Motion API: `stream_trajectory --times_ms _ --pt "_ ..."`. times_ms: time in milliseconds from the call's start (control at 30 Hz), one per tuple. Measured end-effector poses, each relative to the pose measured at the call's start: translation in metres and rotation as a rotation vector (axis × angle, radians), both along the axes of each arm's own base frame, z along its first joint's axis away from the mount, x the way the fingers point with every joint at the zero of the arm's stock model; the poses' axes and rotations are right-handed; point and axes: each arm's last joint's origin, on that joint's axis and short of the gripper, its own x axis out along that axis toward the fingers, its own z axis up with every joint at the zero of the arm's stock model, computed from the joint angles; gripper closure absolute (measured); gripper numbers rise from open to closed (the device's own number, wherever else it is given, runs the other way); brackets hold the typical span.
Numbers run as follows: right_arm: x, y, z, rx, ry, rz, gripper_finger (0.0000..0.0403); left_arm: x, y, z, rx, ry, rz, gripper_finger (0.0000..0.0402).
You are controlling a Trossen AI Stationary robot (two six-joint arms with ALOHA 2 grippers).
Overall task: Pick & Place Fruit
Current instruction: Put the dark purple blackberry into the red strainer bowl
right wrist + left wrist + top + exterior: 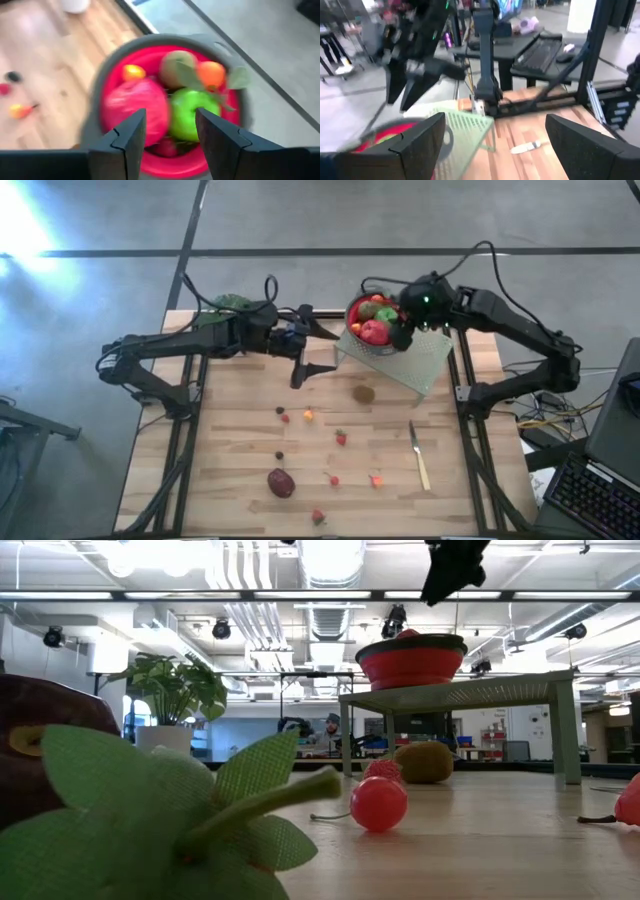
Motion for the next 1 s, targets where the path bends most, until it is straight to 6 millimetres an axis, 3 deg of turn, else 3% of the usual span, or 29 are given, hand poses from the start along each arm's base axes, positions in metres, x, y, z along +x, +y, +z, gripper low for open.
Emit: stream_trajectory --times_ms 267,533,800,1000 --pt "0.016 0.041 -0.004 0.008 -0.007 0.163 0.0267 -0.005 -0.005 -0.015 0.056 0.17 0.029 0.0053" --pt "0.022 0.076 -0.005 0.009 -0.006 0.244 0.0307 -0.023 -0.036 -0.025 0.171 0.37 0.028 0.0055" --pt "0.023 0.095 -0.006 0.02 -0.011 0.31 0.0343 -0.037 -0.07 -0.044 0.183 0.601 -0.023 0.0057" --pt "0.024 0.098 -0.007 0.02 -0.006 0.325 0.0361 -0.045 -0.082 -0.056 0.123 0.739 0.007 0.0057"
